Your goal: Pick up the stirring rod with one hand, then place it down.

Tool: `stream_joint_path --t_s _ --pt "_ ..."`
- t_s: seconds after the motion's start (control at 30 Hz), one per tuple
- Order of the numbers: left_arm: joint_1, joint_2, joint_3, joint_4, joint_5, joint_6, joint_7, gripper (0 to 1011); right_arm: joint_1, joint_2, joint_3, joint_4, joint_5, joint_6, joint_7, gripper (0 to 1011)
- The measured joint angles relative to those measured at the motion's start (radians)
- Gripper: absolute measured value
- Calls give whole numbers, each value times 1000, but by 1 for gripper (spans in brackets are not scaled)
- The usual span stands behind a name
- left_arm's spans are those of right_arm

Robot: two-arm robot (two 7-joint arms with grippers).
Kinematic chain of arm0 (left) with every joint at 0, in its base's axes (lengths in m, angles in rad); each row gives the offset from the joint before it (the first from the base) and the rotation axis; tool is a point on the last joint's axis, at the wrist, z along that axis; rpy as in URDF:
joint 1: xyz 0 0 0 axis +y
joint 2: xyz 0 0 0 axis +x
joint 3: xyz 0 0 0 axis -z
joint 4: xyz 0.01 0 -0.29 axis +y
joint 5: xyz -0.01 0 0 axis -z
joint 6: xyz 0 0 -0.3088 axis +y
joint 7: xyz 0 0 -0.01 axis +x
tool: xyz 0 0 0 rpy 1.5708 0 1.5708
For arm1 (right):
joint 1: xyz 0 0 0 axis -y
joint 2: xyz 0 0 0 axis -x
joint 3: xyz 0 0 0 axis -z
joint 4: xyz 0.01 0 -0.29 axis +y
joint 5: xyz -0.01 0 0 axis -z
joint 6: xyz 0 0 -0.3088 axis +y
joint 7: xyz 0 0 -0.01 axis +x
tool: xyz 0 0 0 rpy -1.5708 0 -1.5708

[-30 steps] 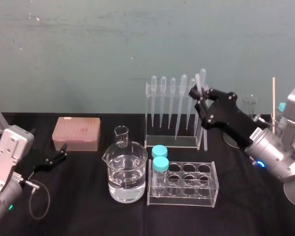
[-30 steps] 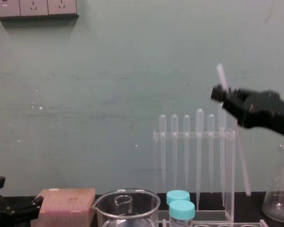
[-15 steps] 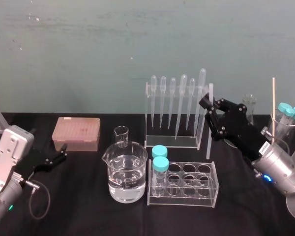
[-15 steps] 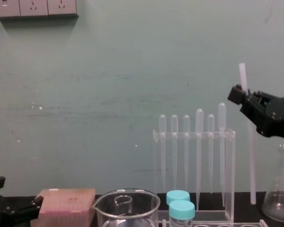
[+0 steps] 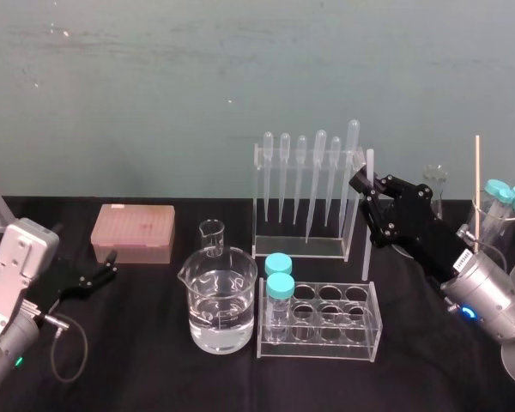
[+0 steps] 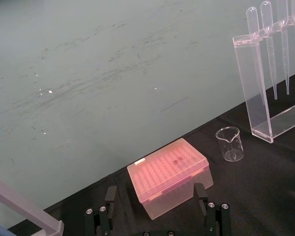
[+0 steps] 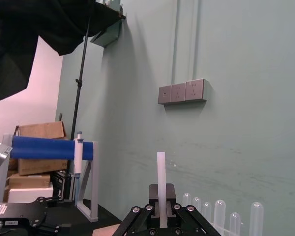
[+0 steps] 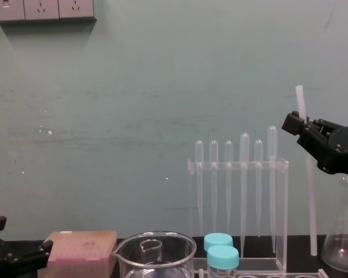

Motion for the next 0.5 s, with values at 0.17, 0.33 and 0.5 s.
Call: stream_joint_path --t_s 0.17,0.33,0.5 --pt "0 0 0 0 0 0 0 1000 0 0 -1 -1 0 -1 0 67" --pt "0 0 0 0 0 0 0 1000 1 0 -1 -1 0 -2 0 67" --pt "0 0 0 0 0 0 0 1000 1 0 -2 -2 1 -2 0 67"
